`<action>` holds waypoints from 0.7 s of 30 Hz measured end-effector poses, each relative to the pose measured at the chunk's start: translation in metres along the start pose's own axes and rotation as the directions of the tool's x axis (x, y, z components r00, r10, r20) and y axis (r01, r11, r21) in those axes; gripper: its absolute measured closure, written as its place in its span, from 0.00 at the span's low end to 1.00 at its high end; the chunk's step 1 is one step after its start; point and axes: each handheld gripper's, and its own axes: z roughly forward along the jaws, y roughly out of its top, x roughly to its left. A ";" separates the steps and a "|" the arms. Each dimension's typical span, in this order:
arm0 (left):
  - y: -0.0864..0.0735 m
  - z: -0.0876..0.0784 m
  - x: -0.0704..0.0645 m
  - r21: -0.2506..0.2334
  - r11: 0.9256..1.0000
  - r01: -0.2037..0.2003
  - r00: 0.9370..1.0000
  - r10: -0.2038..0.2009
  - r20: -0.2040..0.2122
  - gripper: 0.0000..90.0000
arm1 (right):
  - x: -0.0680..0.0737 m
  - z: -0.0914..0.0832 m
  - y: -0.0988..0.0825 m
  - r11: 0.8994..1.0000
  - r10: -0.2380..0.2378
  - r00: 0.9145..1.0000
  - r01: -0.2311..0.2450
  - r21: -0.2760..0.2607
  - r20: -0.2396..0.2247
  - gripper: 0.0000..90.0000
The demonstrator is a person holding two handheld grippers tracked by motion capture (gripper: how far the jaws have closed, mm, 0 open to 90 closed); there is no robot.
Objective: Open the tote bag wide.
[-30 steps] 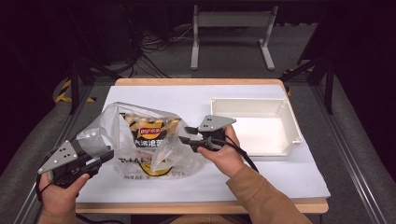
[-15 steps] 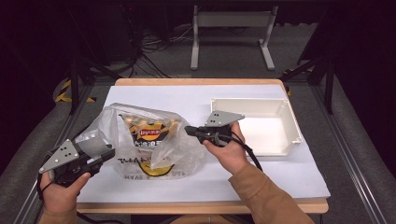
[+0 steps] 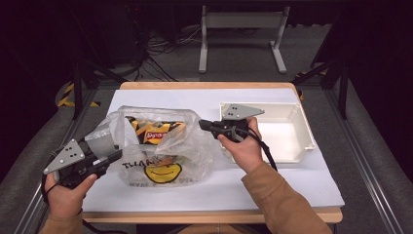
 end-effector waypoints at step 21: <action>0.001 0.013 0.002 0.023 1.000 -0.001 1.000 0.001 0.021 0.85 | -0.028 0.041 -0.011 0.995 0.065 0.996 -0.069 0.077 0.060 1.00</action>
